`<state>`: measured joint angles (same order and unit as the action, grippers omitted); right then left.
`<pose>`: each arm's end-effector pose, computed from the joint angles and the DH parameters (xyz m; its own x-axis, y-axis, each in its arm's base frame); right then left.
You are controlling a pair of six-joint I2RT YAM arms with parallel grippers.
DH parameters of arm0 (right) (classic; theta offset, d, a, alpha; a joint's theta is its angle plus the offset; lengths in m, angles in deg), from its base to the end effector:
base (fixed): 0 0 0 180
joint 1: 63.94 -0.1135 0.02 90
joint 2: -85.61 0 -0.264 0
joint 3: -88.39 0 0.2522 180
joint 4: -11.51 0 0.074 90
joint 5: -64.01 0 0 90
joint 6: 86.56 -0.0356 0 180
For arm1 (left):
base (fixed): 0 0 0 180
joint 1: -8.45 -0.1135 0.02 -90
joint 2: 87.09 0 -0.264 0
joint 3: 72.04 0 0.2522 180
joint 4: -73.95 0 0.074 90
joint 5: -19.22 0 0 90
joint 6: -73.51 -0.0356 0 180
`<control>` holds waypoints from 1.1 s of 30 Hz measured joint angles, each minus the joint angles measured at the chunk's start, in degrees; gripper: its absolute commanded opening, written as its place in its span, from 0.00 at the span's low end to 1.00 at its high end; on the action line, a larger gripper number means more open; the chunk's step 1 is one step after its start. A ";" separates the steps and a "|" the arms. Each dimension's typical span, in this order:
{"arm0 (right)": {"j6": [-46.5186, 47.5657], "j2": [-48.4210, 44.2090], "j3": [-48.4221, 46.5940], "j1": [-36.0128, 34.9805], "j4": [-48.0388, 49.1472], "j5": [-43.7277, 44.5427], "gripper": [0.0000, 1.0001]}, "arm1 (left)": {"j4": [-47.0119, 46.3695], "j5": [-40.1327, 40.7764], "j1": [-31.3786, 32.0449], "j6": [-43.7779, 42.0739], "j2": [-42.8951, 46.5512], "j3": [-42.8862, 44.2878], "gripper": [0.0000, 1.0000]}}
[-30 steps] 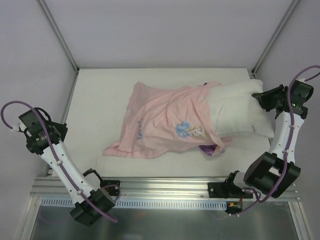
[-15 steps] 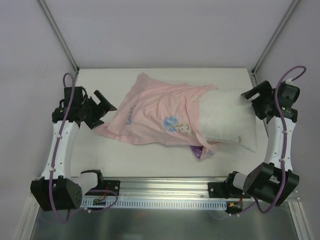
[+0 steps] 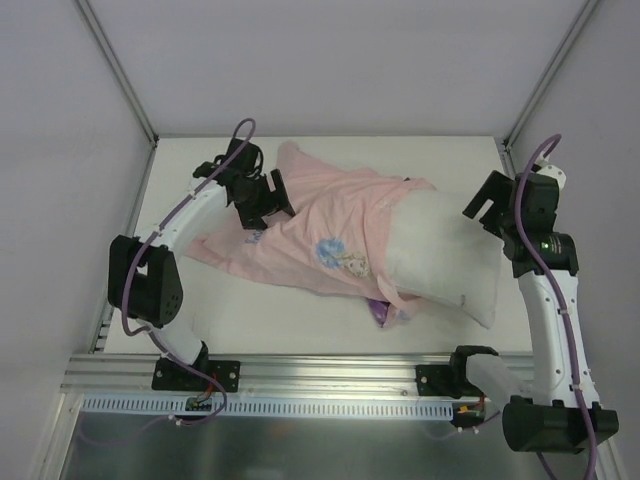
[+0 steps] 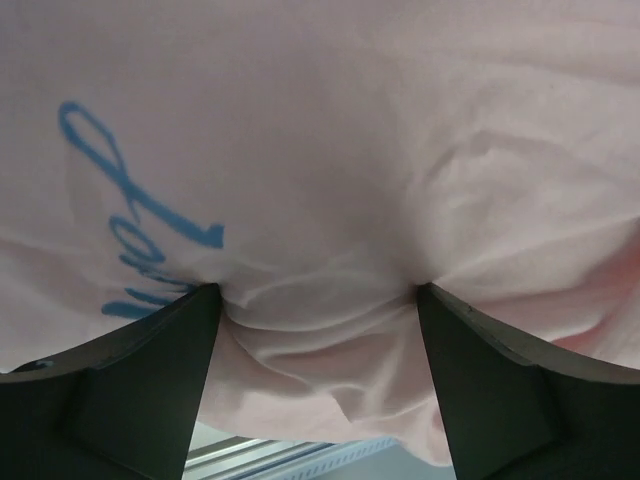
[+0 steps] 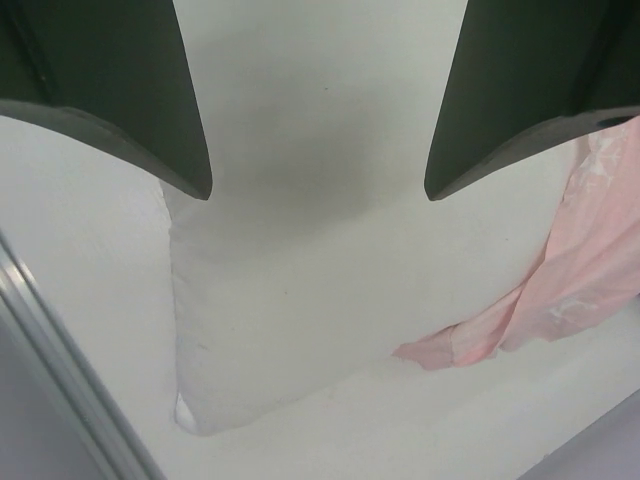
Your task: Remove the pillowcase from the pillow
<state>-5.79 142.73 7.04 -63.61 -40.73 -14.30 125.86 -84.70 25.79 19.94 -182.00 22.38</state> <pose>0.2027 -0.0084 0.3876 -0.4339 0.1596 -0.8867 0.2575 0.9651 0.0477 0.3421 -0.1158 0.2884 -0.8635 -0.3342 -0.3777 -0.1036 0.8505 -0.5157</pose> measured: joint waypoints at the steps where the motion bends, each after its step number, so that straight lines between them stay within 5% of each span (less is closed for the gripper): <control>1: 0.70 -0.98 0.00 0.00 -0.48 1.09 0.92 | -0.04 0.02 1.46 -0.09 -0.76 -0.28 0.77; 14: 5.42 5.33 -13.05 -5.07 -12.37 4.96 0.96 | -2.93 1.44 22.91 7.43 18.53 -21.81 0.82; 19: 5.42 11.37 -9.07 -5.20 -12.15 1.77 0.96 | -1.38 2.29 22.88 8.13 24.26 -22.56 0.88; 23: 5.20 16.20 -2.34 -4.96 -7.52 -7.02 0.98 | 0.15 2.36 17.25 7.34 26.03 -17.70 0.83; 25: 5.46 20.15 -1.22 -4.66 -5.22 -9.75 0.70 | 0.26 2.67 13.73 6.95 25.99 -15.04 0.84; 26: 5.62 22.47 -0.48 -4.31 -3.26 -11.10 0.37 | 0.33 2.69 11.30 6.67 26.03 -13.70 0.85; 28: 5.49 25.05 1.36 -3.67 0.92 -13.64 0.04 | 0.35 2.64 7.37 6.08 25.90 -12.02 0.93; 33: 4.24 22.38 5.66 -2.67 7.89 -18.34 0.01 | 1.75 2.45 0.79 4.92 20.92 -6.40 0.99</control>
<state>-1.55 165.11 12.70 -66.27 -32.84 -32.64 127.61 -82.25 26.58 24.86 -161.08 15.98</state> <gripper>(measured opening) 0.058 0.983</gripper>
